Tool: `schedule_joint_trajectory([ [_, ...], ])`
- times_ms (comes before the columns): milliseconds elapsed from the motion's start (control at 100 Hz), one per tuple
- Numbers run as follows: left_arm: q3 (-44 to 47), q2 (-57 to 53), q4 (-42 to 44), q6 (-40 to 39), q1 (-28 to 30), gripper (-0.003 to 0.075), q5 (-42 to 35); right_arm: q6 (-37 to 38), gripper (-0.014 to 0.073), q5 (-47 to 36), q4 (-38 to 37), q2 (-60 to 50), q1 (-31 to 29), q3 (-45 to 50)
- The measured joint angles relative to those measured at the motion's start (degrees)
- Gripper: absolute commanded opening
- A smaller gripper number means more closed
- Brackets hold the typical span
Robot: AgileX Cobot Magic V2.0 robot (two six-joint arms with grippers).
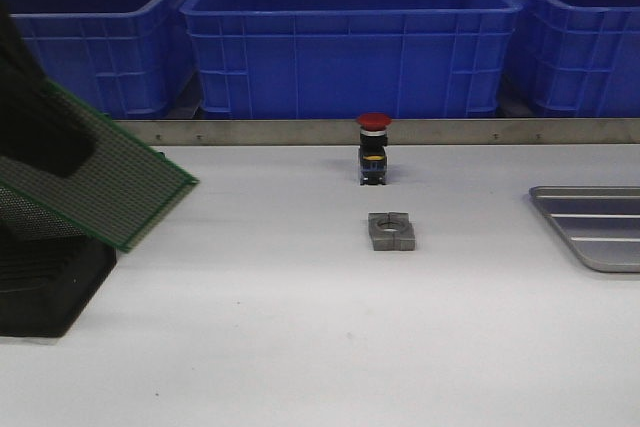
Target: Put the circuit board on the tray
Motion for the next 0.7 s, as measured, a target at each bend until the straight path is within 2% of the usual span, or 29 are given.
schedule_joint_trajectory([
  [290, 0.0, 4.4, -12.5, 7.2, -5.3, -0.0020, -1.6, 0.1, -0.0057, 1.0, 2.3, 0.0, 0.0, 0.0],
  [470, 0.0, 4.4, -14.5, 9.4, -5.4, -0.0020, -2.2, 0.2, -0.0059, 8.8, 6.1, 3.5, 0.0, -4.4],
  [590, 0.0, 4.4, -14.6, 9.6, -5.4, -0.0020, -2.4, 0.2, -0.0059, 13.5, 6.8, 10.4, 0.0, -10.6],
  [700, 0.0, 4.4, -14.6, 9.6, -5.4, -0.0020, -2.4, 0.2, -0.0059, 21.0, 9.1, 17.3, 0.0, -16.8],
])
